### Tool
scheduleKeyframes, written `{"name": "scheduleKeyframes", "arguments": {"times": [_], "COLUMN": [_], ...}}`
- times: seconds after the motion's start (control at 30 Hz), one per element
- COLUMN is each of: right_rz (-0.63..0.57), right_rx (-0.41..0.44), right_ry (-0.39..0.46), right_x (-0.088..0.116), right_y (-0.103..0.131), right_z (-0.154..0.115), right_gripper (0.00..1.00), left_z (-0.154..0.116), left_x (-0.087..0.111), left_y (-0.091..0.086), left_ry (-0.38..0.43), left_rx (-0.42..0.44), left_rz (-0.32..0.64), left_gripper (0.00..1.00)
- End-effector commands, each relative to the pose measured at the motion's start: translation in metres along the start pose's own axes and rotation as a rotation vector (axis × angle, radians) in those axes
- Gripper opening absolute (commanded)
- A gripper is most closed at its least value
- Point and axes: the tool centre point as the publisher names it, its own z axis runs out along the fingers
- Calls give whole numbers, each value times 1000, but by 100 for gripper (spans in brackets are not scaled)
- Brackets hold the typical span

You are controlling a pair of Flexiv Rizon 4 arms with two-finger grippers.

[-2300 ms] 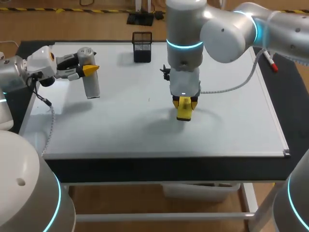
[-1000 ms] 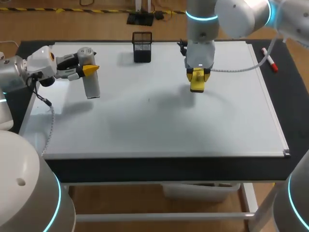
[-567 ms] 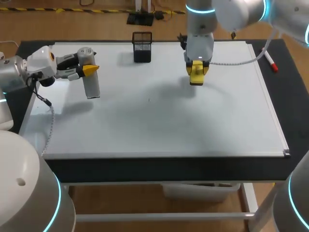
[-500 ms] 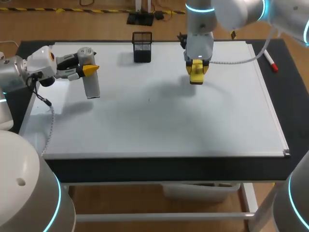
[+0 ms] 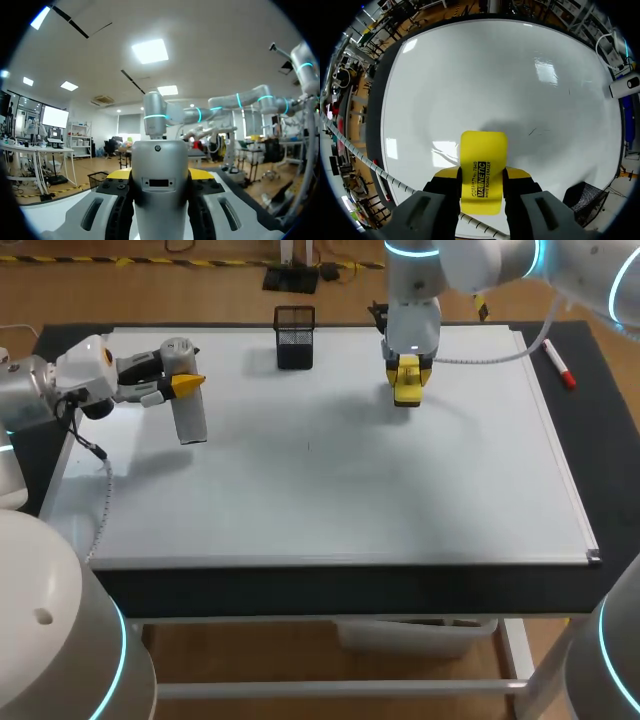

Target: Pick up the inspection probe, press it on each red-marked spot on the whiteboard one by one, put down the probe, pick up the eraser, and wipe off all the red marks.

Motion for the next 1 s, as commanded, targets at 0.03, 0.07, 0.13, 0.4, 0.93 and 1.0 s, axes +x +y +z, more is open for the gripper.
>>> {"name": "scheduleKeyframes", "arguments": {"times": [0.03,0.07,0.13,0.4,0.93,1.0], "right_rz": [-8,-10,-19,-35,-50,-52], "right_rx": [-30,-32,-38,-51,-65,-66], "right_ry": [-1,0,-8,-3,-1,0], "right_x": [-3,-4,-4,-6,-9,-10], "right_y": [-12,-14,-15,-22,-27,-27], "right_z": [6,7,10,15,23,23], "right_gripper": [0,0,0,0,0,0], "left_z": [0,0,0,0,0,0], "left_x": [0,0,0,0,0,0], "left_y": [0,0,0,0,0,0], "left_ry": [0,0,0,0,0,0], "left_rx": [1,1,1,1,1,1], "left_rz": [1,1,1,1,1,1], "left_gripper": [0,0,0,0,0,0]}}
